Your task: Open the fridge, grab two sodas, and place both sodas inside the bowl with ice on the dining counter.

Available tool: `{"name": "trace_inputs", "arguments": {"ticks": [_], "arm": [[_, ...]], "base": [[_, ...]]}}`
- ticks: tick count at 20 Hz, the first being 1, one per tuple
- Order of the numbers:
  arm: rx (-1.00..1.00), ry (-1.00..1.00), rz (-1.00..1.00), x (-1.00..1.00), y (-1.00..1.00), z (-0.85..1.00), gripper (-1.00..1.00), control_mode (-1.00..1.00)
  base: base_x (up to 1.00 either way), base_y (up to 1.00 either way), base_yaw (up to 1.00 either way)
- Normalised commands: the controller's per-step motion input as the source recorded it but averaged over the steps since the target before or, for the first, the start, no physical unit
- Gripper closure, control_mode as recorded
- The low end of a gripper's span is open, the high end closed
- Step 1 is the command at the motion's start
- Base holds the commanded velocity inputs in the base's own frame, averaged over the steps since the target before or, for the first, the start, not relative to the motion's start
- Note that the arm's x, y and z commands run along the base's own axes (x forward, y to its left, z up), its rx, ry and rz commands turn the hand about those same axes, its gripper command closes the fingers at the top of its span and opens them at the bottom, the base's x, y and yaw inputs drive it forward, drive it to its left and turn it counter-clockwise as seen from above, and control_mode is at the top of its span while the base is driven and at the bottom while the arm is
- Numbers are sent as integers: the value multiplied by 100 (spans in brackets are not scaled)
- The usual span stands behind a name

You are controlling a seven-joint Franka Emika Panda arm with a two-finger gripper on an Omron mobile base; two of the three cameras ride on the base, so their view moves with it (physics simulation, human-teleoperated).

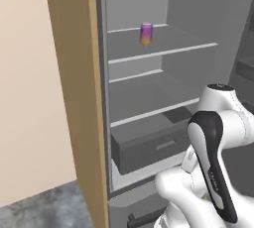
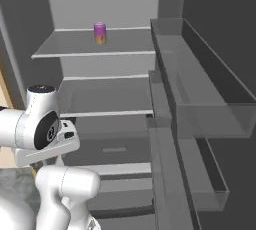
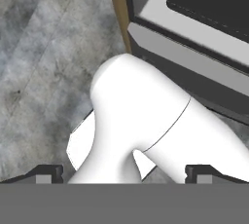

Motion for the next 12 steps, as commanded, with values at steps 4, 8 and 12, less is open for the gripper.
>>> {"name": "trace_inputs", "arguments": {"ticks": [4,8,12], "arm": [[0,0,0,0,0,0,-100,100],[0,0,0,0,0,0,-100,100],[0,0,0,0,0,0,-100,100]], "base": [[55,0,27],[67,2,27],[79,4,22]]}}
